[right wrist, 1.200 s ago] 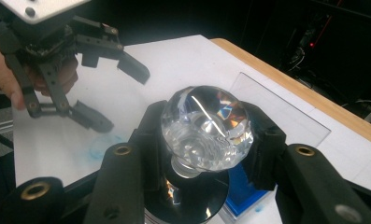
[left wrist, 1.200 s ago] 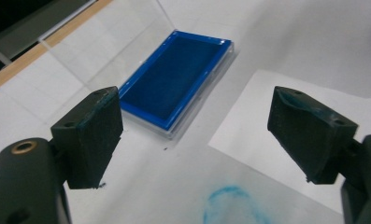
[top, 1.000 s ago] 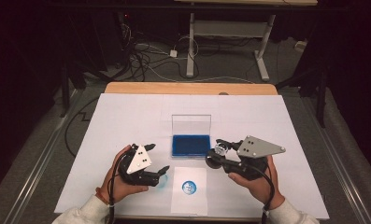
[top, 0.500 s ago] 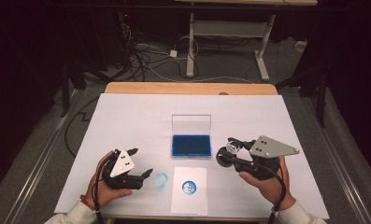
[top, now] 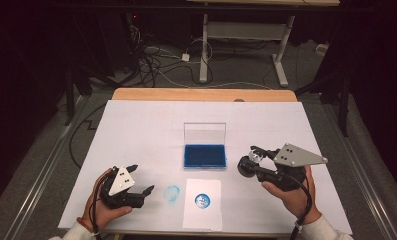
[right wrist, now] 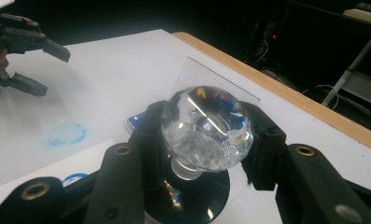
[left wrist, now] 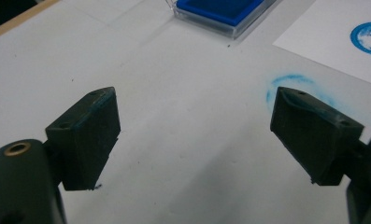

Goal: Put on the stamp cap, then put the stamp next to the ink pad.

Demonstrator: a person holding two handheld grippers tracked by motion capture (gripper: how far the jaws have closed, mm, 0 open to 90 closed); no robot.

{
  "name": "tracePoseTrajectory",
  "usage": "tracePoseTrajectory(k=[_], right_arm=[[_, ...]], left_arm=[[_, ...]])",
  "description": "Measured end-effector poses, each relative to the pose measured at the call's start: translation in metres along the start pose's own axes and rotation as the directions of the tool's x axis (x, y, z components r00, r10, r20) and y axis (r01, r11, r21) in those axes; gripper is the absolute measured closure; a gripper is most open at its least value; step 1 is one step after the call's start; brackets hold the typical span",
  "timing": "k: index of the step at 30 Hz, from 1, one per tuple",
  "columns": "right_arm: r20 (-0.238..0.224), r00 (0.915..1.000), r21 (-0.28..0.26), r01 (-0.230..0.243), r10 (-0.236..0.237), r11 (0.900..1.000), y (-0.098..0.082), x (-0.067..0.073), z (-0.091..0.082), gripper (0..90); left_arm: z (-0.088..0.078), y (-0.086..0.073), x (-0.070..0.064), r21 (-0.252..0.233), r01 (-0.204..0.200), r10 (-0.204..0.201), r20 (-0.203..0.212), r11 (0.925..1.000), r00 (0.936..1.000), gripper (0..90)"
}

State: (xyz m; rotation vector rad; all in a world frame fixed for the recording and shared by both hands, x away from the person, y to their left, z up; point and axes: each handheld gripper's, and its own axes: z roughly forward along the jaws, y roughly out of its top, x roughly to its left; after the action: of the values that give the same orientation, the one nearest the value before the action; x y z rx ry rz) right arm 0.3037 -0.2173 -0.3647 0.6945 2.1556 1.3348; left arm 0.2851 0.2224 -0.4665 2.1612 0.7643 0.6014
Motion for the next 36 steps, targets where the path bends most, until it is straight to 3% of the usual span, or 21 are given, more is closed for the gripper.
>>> tracePoseTrajectory(k=[8, 20, 30, 36], right_arm=[[0.012, 0.9999, 0.015, -0.001, 0.001, 1.0, -0.001, -0.004, 0.002, 57.1], [0.029, 0.9996, 0.036, -0.006, 0.005, 0.999, 0.0, -0.009, 0.007, 57.1], [0.035, 0.9993, 0.058, -0.015, 0.013, 0.998, 0.006, -0.02, 0.019, 57.1], [0.041, 0.9992, 0.083, -0.005, 0.002, 0.997, 0.012, -0.024, 0.029, 57.1]], left_arm=[[0.002, 0.0, -0.003, 0.01, -0.021, 0.021, 0.016, 0.9997, 0.9996, 15.7], [0.005, 0.002, -0.003, 0.012, -0.016, 0.016, 0.021, 0.9998, 0.9996, 15.7], [0.004, 0.002, -0.005, 0.015, -0.008, 0.008, 0.017, 0.9998, 0.9998, 15.6], [0.006, 0.003, -0.007, 0.025, -0.023, 0.023, 0.025, 0.9994, 0.9994, 15.6]])
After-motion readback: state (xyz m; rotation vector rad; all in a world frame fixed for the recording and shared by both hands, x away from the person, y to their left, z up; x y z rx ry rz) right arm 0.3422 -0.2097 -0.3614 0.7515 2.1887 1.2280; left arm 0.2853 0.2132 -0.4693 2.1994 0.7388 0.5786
